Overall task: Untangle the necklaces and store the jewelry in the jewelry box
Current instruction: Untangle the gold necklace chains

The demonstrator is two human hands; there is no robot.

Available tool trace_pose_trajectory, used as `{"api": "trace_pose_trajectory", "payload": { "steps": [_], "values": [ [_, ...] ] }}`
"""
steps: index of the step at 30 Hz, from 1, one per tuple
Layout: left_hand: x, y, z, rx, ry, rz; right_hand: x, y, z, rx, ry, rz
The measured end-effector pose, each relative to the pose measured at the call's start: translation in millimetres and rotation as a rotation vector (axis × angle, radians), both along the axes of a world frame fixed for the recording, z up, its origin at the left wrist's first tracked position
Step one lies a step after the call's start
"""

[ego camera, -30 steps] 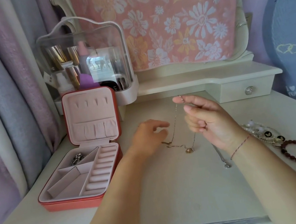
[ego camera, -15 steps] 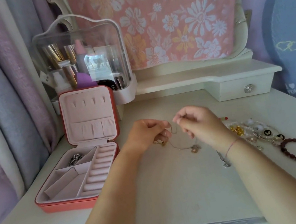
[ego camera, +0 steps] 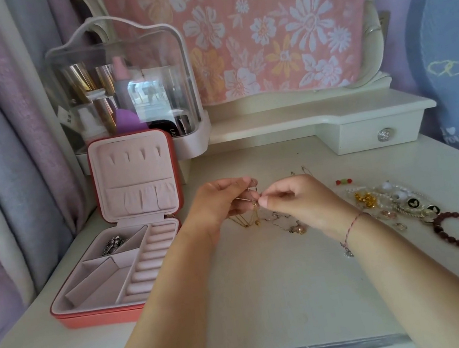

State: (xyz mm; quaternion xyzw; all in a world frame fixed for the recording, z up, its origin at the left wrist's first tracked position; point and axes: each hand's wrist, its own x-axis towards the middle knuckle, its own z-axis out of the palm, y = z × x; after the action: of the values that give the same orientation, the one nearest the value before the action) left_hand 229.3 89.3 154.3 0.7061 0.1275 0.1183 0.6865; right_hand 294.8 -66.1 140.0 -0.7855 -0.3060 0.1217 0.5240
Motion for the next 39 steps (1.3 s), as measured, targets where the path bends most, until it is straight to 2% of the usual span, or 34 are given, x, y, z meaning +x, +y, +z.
{"api": "trace_pose_trajectory", "payload": {
  "steps": [9, 15, 19, 29, 31, 39],
  "values": [
    [2.1, 0.9, -1.1, -0.037, -0.027, 0.004, -1.4, 1.8, -2.4, 0.011, 0.089, 0.030],
    [2.4, 0.8, -1.8, -0.029, -0.055, 0.039, 2.5, 3.9, -4.8, 0.178, 0.240, 0.045],
    [3.1, 1.0, -2.0, -0.017, -0.069, 0.035, 6.1, 5.6, -7.7, 0.117, 0.159, -0.024],
    [3.8, 0.1, -2.3, -0.012, -0.122, -0.007, 5.9, 5.4, -6.7, 0.223, 0.174, -0.040],
    [4.0, -0.3, -2.3, -0.006, -0.126, -0.009, 5.7, 5.5, -5.4, 0.202, 0.137, -0.063],
    [3.6, -2.2, -0.3, -0.018, -0.171, 0.041, 2.9, 6.5, -3.7, 0.124, -0.217, -0.164]
  ]
}}
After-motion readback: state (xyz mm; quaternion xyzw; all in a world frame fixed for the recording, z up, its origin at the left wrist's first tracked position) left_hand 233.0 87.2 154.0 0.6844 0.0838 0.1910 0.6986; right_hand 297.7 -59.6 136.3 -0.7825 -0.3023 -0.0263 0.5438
